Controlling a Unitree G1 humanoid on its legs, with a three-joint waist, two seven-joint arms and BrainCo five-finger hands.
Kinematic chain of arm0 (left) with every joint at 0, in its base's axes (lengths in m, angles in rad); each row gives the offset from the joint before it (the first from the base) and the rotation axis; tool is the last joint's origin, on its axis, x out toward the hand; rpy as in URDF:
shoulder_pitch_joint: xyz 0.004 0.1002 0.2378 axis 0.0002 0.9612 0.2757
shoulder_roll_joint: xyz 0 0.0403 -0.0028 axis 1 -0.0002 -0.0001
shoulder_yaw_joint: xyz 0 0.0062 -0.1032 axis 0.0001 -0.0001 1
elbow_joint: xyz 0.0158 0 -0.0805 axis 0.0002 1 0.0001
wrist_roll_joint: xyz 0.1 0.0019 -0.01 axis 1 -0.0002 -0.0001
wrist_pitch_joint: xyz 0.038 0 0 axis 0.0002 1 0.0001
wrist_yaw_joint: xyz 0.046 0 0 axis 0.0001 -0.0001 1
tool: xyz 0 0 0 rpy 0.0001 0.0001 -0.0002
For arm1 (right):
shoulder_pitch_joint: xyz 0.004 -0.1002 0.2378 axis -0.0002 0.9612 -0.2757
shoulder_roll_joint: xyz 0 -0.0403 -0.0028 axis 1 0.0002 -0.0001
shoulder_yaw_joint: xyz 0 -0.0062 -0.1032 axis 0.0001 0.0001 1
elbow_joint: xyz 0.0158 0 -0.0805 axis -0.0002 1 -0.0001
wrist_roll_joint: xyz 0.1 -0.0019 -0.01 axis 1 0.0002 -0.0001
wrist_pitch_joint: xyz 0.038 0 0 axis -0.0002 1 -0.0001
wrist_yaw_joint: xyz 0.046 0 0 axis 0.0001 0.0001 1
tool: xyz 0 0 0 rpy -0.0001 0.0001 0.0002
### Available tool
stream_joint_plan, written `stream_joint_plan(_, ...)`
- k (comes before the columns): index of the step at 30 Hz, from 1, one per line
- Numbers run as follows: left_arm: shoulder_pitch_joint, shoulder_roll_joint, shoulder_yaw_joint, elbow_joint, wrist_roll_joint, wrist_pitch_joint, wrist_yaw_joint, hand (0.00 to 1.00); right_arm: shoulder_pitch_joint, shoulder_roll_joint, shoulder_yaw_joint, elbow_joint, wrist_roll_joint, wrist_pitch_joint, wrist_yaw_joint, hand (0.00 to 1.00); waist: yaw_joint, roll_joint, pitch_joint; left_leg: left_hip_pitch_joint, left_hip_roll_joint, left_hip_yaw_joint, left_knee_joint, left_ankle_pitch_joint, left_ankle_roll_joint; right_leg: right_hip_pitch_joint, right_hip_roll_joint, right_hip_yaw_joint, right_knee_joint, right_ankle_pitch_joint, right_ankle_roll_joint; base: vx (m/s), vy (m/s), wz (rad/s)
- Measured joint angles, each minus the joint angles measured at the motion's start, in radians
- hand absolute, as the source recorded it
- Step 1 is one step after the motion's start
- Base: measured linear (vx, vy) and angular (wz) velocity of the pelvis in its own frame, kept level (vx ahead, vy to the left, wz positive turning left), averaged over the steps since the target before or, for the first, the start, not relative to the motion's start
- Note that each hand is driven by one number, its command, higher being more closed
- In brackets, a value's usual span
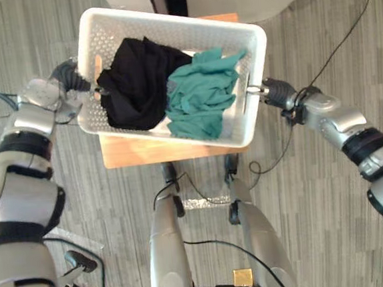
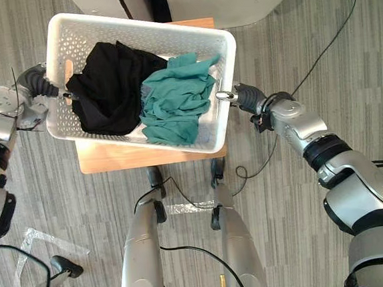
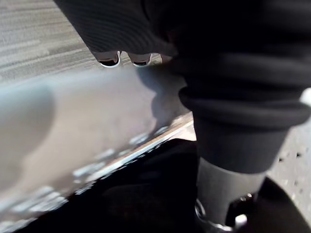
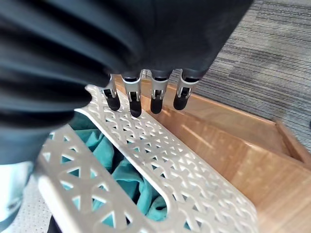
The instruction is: Pick up the laundry basket with both hands and put the clothes into the washing machine.
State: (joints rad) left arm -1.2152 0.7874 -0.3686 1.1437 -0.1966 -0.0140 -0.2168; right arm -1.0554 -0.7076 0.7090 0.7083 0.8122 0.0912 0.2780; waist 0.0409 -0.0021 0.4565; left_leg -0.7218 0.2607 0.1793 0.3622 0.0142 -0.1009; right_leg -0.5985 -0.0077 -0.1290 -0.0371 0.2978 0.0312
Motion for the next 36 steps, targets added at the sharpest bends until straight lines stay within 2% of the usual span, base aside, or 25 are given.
stream_joint_plan(3, 0.000, -0.038, 0.179, 0.007, 0.015, 0.018, 0.061, 0.00, -0.015, 0.056, -0.014, 0.024, -0.002, 0.000, -0.019, 0.00, -0.005, -0.018, -0.001, -0.001, 0.011, 0.008, -0.003, -0.002, -0.004, -0.003, 0.010, 0.008, -0.015, -0.012, 0.014, -0.01, -0.051, -0.11)
stream_joint_plan(6, -0.001, -0.057, 0.241, 0.006, -0.008, 0.041, 0.113, 0.00, -0.034, 0.095, -0.031, 0.046, -0.008, 0.003, -0.040, 0.00, -0.012, -0.021, -0.001, 0.001, 0.016, 0.014, 0.000, 0.001, -0.007, -0.003, 0.013, 0.011, -0.020, 0.000, 0.017, 0.00, -0.041, -0.07)
stream_joint_plan(9, -0.008, -0.058, 0.262, 0.006, -0.128, 0.050, 0.131, 0.00, -0.061, 0.117, -0.035, 0.073, -0.011, 0.003, -0.063, 0.00, -0.023, -0.022, -0.001, 0.000, 0.016, 0.014, 0.003, 0.000, -0.007, -0.003, 0.013, 0.011, -0.020, 0.005, 0.010, 0.00, 0.000, 0.00)
stream_joint_plan(10, -0.013, -0.060, 0.261, 0.006, -0.168, 0.050, 0.131, 1.00, -0.073, 0.120, -0.036, 0.095, -0.011, 0.004, -0.065, 0.00, -0.024, -0.023, 0.000, -0.001, 0.015, 0.014, 0.004, 0.000, -0.007, -0.003, 0.012, 0.011, -0.020, 0.005, 0.010, 0.00, 0.000, 0.00)
stream_joint_plan(11, -0.019, -0.061, 0.256, 0.006, -0.188, 0.052, 0.132, 1.00, -0.082, 0.123, -0.035, 0.106, -0.011, 0.006, -0.066, 0.00, -0.025, -0.025, -0.001, -0.002, 0.015, 0.014, 0.005, 0.000, -0.007, -0.003, 0.012, 0.011, -0.022, 0.005, 0.010, 0.00, 0.000, 0.00)
stream_joint_plan(12, -0.024, -0.061, 0.250, 0.006, -0.188, 0.053, 0.133, 1.00, -0.086, 0.124, -0.034, 0.111, -0.011, 0.006, -0.066, 1.00, -0.024, -0.027, -0.001, -0.002, 0.015, 0.014, 0.005, 0.000, -0.007, -0.003, 0.012, 0.011, -0.022, 0.005, 0.010, 0.00, 0.000, 0.00)
stream_joint_plan(16, -0.036, -0.055, 0.210, 0.006, -0.179, 0.055, 0.137, 1.00, -0.099, 0.140, -0.033, 0.141, -0.021, 0.003, -0.066, 1.00, -0.026, -0.032, -0.003, -0.002, 0.015, 0.014, 0.008, 0.000, -0.007, -0.003, 0.012, 0.013, -0.022, 0.005, 0.010, 0.00, 0.000, 0.00)
stream_joint_plan(21, -0.044, -0.054, 0.224, 0.007, -0.061, 0.077, 0.184, 1.00, -0.133, 0.159, -0.040, 0.172, -0.097, -0.002, -0.090, 1.00, -0.029, -0.047, -0.006, -0.002, 0.017, 0.015, 0.013, 0.000, -0.007, -0.003, 0.013, 0.019, -0.025, 0.005, 0.010, 0.00, -0.002, -0.01)
stream_joint_plan(25, -0.041, -0.058, 0.266, 0.007, 0.036, 0.089, 0.219, 1.00, -0.136, 0.189, -0.093, 0.172, -0.158, -0.017, -0.144, 1.00, -0.030, -0.060, -0.013, -0.001, 0.016, 0.025, -0.002, 0.001, -0.007, -0.011, 0.009, 0.017, -0.036, 0.003, 0.007, 0.01, -0.011, -0.04)
stream_joint_plan(29, -0.015, -0.074, 0.315, -0.018, 0.045, 0.084, 0.264, 1.00, -0.136, 0.219, -0.167, 0.168, -0.200, -0.039, -0.203, 1.00, -0.034, -0.061, -0.013, -0.001, 0.018, 0.029, -0.002, 0.001, -0.007, -0.014, 0.009, 0.012, -0.035, 0.016, 0.009, 0.01, -0.011, -0.03)
stream_joint_plan(33, 0.087, -0.102, 0.332, -0.175, 0.052, 0.081, 0.314, 1.00, -0.054, 0.197, -0.248, 0.024, -0.237, -0.008, -0.266, 1.00, -0.030, -0.060, -0.013, 0.008, 0.014, 0.017, -0.008, 0.001, -0.007, 0.004, 0.008, -0.006, -0.037, 0.025, -0.003, 0.03, 0.004, 0.08)
stream_joint_plan(36, 0.223, -0.141, 0.334, -0.315, 0.051, 0.081, 0.340, 1.00, 0.104, 0.176, -0.333, -0.144, -0.268, 0.006, -0.315, 1.00, -0.024, -0.059, -0.012, 0.069, 0.001, 0.011, -0.034, 0.001, -0.007, 0.062, 0.000, -0.010, -0.040, 0.015, 0.000, 0.07, 0.029, 0.16)
